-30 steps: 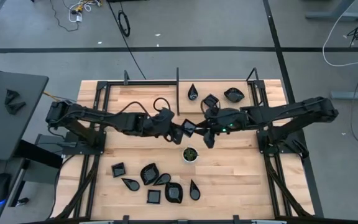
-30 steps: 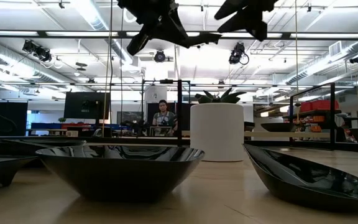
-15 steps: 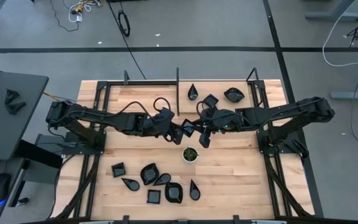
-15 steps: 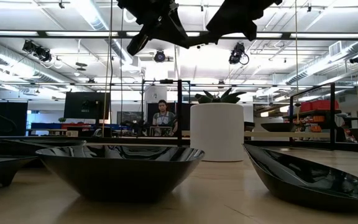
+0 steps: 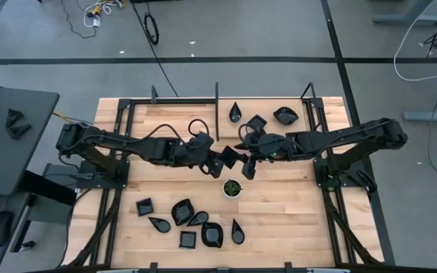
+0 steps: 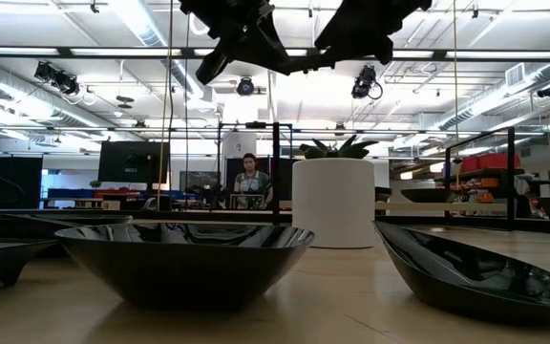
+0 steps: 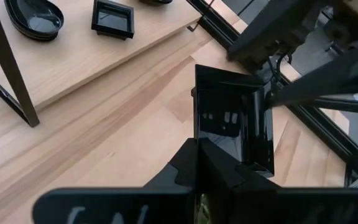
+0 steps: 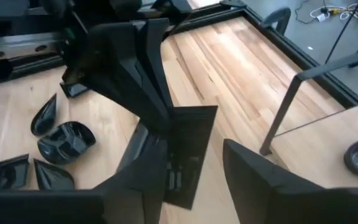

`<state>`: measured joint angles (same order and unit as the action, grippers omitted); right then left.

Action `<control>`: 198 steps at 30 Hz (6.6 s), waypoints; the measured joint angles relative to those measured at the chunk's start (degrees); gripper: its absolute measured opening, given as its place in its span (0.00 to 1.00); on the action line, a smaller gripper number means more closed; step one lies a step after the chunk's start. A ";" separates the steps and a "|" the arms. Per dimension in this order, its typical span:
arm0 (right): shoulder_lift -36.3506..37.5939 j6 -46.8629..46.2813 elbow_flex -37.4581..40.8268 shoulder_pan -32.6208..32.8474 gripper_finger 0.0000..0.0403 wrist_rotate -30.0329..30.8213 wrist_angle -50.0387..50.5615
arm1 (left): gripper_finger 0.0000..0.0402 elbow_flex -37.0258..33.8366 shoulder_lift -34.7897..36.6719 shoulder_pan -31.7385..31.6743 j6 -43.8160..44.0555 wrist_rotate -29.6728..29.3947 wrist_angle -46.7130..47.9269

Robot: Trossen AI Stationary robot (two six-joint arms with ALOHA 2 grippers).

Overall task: Pick & Place Mini shaped plates
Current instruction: Stack the square plate on top of the square plate on the shelf, then stack the leaf shaped plate on top of the leaf shaped plate on the shelf

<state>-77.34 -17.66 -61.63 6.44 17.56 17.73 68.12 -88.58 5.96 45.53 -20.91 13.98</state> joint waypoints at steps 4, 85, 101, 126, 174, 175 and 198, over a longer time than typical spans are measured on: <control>-1.48 0.16 0.00 0.00 0.40 -0.02 -0.24 | 0.04 0.02 0.00 0.00 -0.15 -0.07 0.00; 4.11 4.65 26.58 -49.11 0.04 -24.83 -17.37 | 0.44 0.02 0.00 -6.73 -1.15 -3.28 -0.28; -0.17 6.01 26.58 -49.16 0.07 -25.57 -19.81 | 0.44 0.02 0.00 -7.41 -1.20 -3.26 -0.39; 8.12 8.90 16.28 -44.34 0.30 -31.58 -7.91 | 0.44 0.02 0.02 -7.45 2.81 4.01 12.19; 12.42 -23.53 16.28 2.86 0.12 -5.95 -20.07 | 0.30 -26.67 0.83 33.39 55.96 -2.97 5.54; 12.42 -23.52 16.28 2.86 0.12 -5.97 -20.07 | 0.28 -26.67 0.83 33.23 55.66 -3.06 5.45; 12.37 -19.52 16.28 2.81 0.12 -6.04 -23.03 | 0.01 -26.64 -0.25 32.23 50.08 -1.54 5.34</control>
<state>-64.97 -37.18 -45.34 9.25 11.52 -5.30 41.47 -88.82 38.18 95.62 -22.44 19.31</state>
